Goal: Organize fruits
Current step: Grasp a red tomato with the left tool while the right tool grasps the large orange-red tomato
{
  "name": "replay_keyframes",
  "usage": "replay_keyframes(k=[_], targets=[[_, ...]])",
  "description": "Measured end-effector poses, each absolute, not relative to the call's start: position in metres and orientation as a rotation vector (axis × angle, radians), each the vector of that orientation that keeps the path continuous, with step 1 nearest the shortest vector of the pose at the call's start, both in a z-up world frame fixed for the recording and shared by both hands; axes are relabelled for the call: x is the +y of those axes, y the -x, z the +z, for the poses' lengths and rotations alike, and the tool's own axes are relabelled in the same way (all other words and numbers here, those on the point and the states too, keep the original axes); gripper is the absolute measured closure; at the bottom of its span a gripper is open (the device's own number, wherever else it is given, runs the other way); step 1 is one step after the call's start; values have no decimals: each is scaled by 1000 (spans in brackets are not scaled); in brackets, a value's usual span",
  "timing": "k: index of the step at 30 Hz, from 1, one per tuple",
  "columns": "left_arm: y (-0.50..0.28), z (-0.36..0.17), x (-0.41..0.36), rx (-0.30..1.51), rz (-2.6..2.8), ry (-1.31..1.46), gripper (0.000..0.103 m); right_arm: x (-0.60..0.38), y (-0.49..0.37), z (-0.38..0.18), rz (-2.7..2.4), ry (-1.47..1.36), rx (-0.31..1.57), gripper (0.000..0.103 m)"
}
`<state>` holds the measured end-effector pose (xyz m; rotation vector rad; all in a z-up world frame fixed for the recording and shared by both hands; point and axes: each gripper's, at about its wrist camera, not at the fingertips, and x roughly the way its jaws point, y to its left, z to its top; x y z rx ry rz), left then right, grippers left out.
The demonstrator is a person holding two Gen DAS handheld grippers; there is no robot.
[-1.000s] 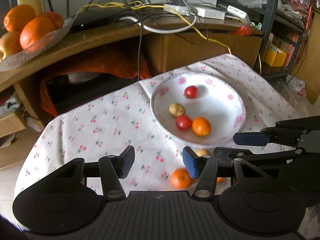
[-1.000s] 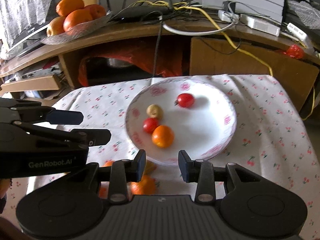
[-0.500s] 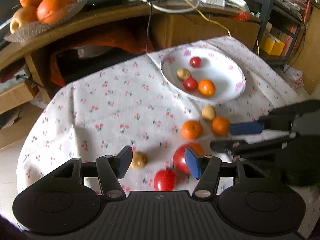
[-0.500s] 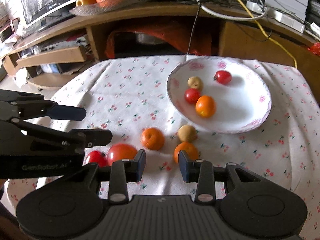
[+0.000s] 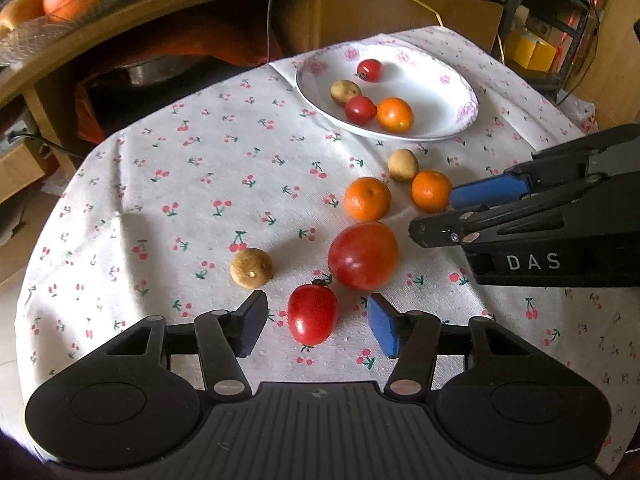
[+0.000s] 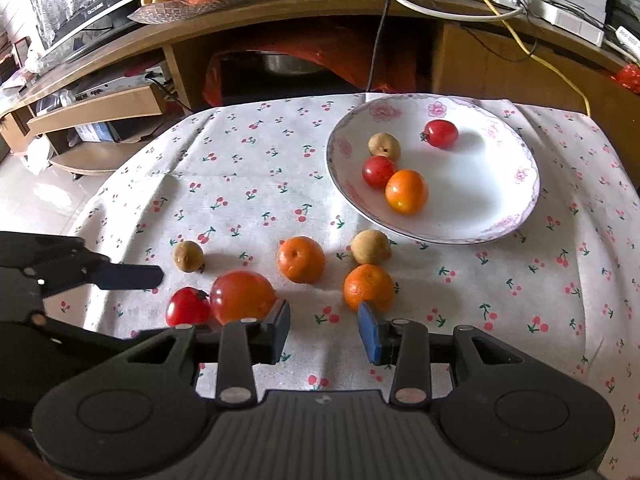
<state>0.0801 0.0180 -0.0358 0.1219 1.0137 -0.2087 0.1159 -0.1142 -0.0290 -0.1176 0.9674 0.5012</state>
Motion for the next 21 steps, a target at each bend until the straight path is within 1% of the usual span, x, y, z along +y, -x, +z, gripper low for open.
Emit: replay_keyframes(k=[2, 5, 10, 18, 21], targets=[[-82, -39, 17, 1025, -214, -121, 48, -112, -116, -29, 508, 118, 968, 65], [-84, -43, 17, 1039, -216, -114, 57, -110, -118, -29, 516, 114, 972, 64], [-83, -41, 20, 1037, -212, -105, 65, -104, -121, -28, 531, 101, 973, 62], [-79, -38, 29, 1045, -211, -93, 67, -97, -124, -21, 550, 57, 963, 60], [-79, -38, 30, 1046, -213, -90, 67, -94, -127, -22, 578, 18, 988, 58]])
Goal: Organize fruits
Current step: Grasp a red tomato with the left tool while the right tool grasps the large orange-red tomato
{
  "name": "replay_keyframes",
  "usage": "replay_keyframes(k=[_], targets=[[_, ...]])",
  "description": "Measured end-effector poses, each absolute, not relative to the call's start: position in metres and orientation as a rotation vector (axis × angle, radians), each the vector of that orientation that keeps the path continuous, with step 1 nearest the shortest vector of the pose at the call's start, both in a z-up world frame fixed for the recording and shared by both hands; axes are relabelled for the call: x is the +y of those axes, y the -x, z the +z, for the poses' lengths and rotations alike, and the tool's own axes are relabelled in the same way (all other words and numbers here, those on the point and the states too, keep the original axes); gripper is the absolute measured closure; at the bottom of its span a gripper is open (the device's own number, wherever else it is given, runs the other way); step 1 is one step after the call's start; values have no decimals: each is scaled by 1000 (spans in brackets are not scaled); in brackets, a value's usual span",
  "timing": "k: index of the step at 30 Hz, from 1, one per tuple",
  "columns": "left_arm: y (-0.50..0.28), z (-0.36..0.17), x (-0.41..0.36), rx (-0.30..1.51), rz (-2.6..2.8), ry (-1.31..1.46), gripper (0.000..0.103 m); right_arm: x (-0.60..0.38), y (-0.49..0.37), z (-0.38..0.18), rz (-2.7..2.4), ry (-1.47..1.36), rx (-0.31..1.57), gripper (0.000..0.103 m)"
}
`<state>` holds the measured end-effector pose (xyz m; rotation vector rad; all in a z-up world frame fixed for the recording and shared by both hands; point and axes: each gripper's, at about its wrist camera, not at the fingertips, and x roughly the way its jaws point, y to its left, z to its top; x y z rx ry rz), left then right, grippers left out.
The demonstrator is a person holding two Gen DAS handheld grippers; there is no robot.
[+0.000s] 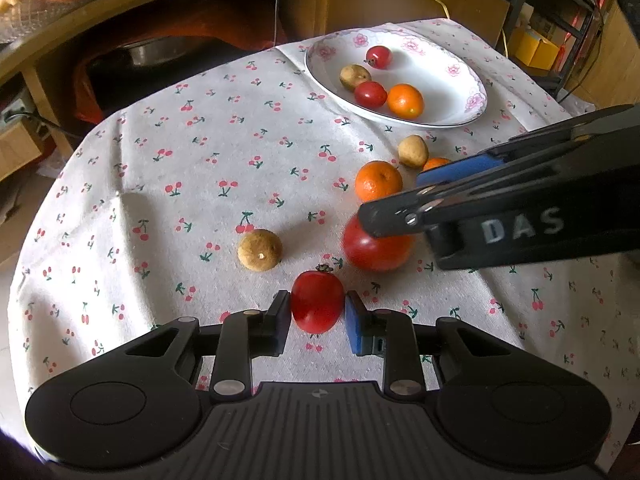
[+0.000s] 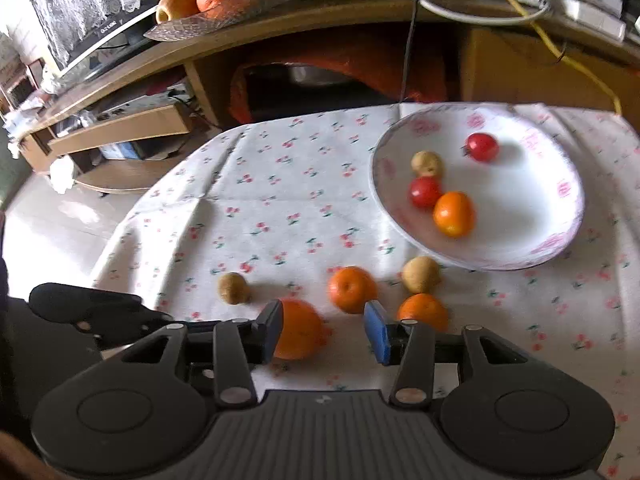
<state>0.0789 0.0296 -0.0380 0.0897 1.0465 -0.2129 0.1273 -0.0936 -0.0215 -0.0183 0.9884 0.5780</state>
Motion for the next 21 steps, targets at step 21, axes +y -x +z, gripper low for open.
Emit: replay_keyframes(k=[21], targets=[[-78, -43, 28, 1062, -225, -122, 52, -78, -131, -48, 647, -38, 1112, 61]])
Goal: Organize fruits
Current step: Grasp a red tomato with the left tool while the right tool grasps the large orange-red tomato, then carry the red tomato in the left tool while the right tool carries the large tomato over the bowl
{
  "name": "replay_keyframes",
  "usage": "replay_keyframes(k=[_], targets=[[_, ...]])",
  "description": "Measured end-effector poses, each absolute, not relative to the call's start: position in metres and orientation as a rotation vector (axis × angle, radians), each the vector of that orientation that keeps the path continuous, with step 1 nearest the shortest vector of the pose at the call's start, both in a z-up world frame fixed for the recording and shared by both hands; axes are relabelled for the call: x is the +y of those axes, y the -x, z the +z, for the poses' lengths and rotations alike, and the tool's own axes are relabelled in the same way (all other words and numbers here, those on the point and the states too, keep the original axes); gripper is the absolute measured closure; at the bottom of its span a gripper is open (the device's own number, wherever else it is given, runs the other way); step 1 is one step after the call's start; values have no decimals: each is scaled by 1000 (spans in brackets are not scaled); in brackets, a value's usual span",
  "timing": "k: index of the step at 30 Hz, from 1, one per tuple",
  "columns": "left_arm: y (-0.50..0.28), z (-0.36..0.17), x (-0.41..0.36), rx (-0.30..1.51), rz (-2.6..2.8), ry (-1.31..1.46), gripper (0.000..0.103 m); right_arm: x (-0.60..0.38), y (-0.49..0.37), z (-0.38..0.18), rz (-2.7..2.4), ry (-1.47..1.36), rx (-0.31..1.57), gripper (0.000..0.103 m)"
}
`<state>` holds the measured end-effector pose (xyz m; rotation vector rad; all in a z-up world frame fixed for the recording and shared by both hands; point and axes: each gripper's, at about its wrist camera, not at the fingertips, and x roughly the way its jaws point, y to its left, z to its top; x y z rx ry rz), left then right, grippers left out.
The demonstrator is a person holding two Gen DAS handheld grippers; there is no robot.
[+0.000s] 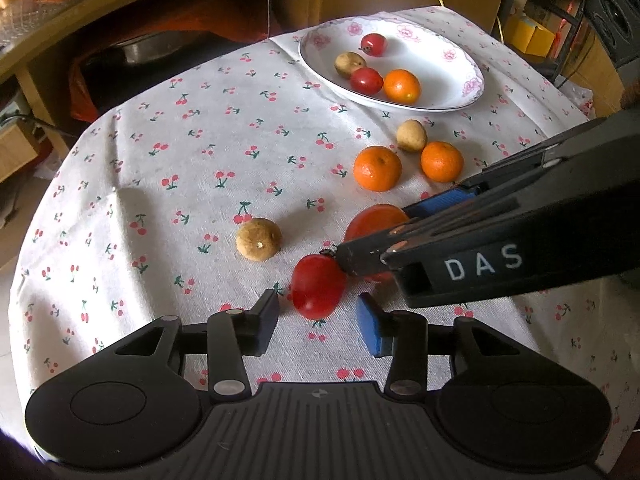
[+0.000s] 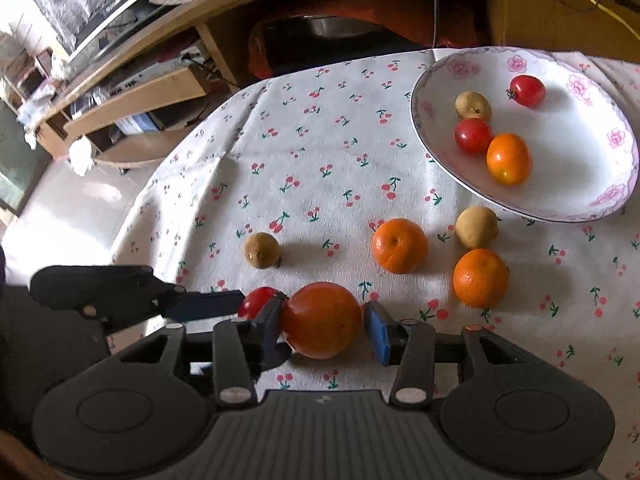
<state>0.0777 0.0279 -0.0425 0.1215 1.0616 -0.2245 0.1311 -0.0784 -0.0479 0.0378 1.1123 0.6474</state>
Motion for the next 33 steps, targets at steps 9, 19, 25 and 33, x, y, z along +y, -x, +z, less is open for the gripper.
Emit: replay_keyframes(k=[9, 19, 25, 33], targets=[[-78, -41, 24, 1058, -242, -130, 59, -92, -123, -39, 610, 0, 1087, 62], [-81, -46, 18, 1054, -233, -154, 52, -118, -89, -37, 499, 168, 1047, 62], [-82, -49, 22, 1047, -201, -153, 35, -116, -83, -37, 500, 202, 1021, 61], [-81, -48, 22, 1052, -188, -160, 34, -121, -85, -41, 529, 171, 1025, 60]])
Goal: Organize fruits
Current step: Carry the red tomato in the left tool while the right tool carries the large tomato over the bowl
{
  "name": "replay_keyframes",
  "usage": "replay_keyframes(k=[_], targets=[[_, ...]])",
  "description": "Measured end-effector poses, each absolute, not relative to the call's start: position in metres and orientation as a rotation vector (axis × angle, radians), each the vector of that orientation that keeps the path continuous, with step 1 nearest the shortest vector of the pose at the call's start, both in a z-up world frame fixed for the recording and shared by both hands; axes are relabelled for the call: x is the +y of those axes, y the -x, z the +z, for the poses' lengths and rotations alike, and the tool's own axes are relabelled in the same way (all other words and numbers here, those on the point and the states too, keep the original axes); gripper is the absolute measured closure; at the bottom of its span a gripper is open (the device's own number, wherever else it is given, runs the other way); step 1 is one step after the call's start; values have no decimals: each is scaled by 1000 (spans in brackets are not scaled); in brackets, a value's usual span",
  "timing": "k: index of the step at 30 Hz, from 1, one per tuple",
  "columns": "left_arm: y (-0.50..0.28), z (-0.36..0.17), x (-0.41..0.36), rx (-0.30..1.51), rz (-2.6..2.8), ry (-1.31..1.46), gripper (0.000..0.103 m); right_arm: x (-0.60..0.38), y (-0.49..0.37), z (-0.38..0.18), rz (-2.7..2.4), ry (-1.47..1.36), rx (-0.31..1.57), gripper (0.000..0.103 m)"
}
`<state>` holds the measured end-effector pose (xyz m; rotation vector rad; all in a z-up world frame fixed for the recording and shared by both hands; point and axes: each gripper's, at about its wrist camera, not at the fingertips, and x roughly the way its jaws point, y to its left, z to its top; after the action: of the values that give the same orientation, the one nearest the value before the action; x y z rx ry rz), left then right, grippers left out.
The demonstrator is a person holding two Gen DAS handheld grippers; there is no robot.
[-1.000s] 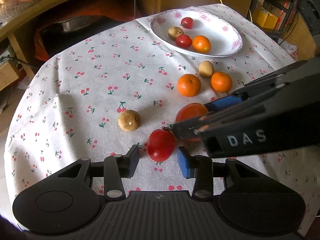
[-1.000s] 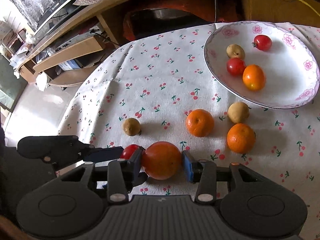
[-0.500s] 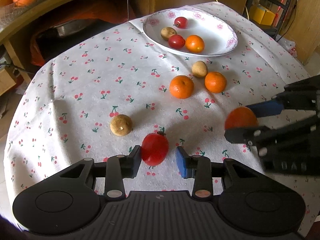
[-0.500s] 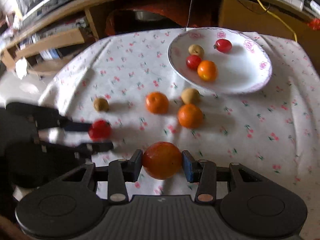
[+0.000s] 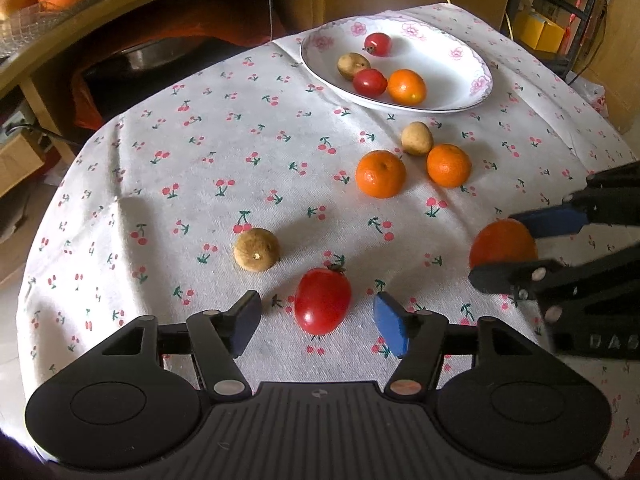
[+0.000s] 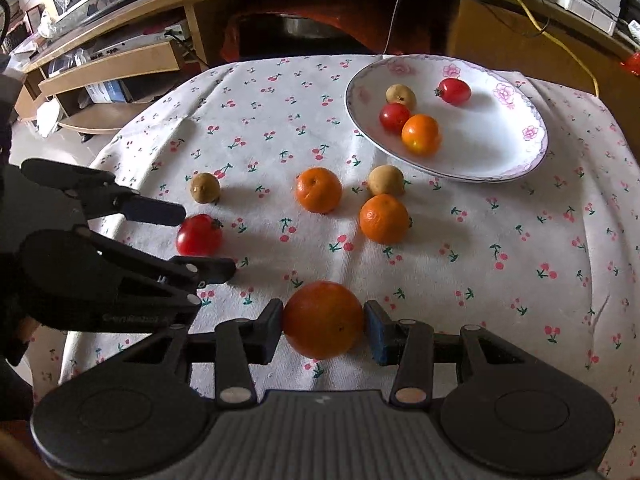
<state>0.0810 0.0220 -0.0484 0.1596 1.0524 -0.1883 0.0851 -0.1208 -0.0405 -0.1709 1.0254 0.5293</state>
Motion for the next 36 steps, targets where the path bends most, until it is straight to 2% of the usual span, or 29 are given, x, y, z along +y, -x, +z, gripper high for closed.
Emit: replay_keyframes(k=[3, 7, 10, 14, 20, 30, 34, 36], targets=[[-81, -49, 23, 1053, -187, -151, 35, -126, -87, -39, 531, 148, 1021, 59], [-82, -48, 21, 1053, -199, -144, 45, -126, -89, -40, 539, 138, 1029, 59], [-82, -48, 17, 1048, -199, -156, 45, -124, -86, -41, 544, 148, 1038, 59], [-85, -48, 16, 1054, -201, -134, 55, -126, -86, -43, 545, 124, 1048, 61], [-83, -46, 10, 1051, -196, -160, 64, -130, -86, -41, 535, 119, 1046, 62], [-80, -48, 1, 1054, -207, -204, 64, -135, -84, -36, 502, 142, 1019, 62], [-79, -48, 4, 1055, -208, -193, 60, -136, -83, -36, 505, 139, 1022, 62], [-78, -48, 3, 1056, -210, -198, 53, -137, -84, -36, 500, 134, 1030, 62]])
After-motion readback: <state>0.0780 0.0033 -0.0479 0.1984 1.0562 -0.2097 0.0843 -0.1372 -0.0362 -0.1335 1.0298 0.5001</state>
